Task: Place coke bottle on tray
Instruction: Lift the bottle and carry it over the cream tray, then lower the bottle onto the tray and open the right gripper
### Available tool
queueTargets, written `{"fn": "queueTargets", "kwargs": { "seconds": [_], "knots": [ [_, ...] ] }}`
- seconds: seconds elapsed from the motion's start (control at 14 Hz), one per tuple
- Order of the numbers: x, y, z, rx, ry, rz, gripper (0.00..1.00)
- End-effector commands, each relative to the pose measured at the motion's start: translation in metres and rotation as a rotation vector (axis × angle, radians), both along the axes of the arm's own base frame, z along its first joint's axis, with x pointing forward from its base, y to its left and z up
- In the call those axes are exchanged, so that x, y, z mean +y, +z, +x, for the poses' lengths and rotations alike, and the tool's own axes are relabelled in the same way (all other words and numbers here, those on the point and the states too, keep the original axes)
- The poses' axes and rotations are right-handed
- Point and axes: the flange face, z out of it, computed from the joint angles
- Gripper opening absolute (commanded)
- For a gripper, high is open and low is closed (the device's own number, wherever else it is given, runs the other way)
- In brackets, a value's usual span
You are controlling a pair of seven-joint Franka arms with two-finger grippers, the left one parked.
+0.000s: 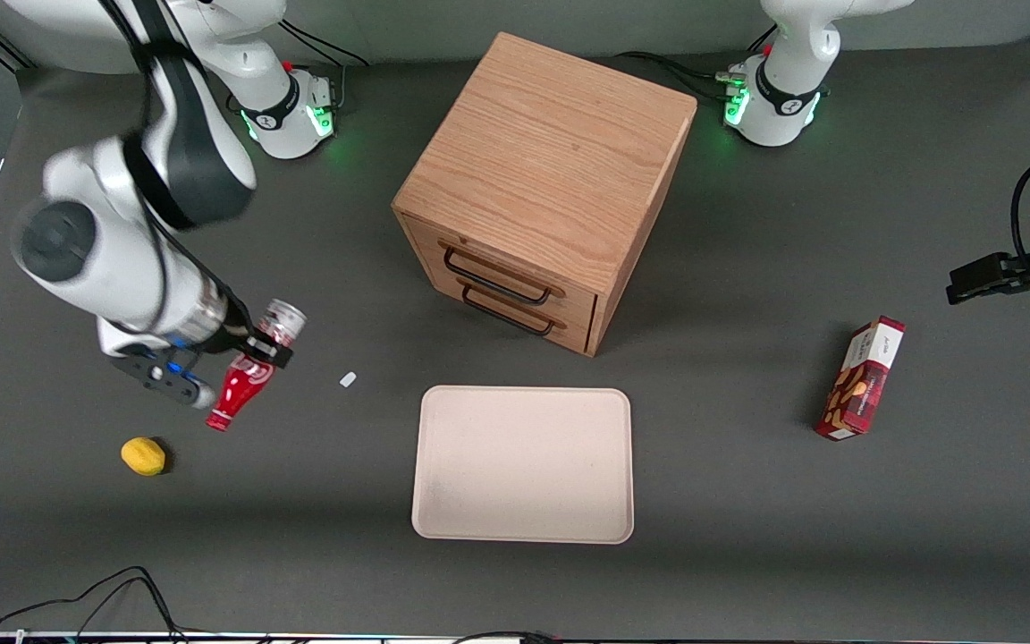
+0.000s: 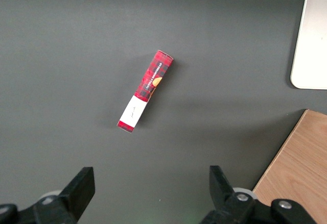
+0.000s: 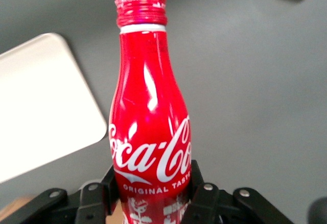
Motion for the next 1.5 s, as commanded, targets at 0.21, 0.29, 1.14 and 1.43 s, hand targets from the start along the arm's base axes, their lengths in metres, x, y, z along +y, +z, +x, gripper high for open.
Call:
{"fn": "queueTargets", "kwargs": {
  "seconds": [0.21,0.29,1.14,1.43],
  "knots": [
    [0.088,0.047,0.028,-0.054,0.218,0.102,0.0],
    [0.108,0.026,0.041,-0.038,0.243,0.128,0.0],
    [0.166,-0.308,0.104,-0.082,0.217,0.201,0.0],
    [0.166,-0.308,0.103,-0.081,0.205,0.201,1.0]
  ]
}}
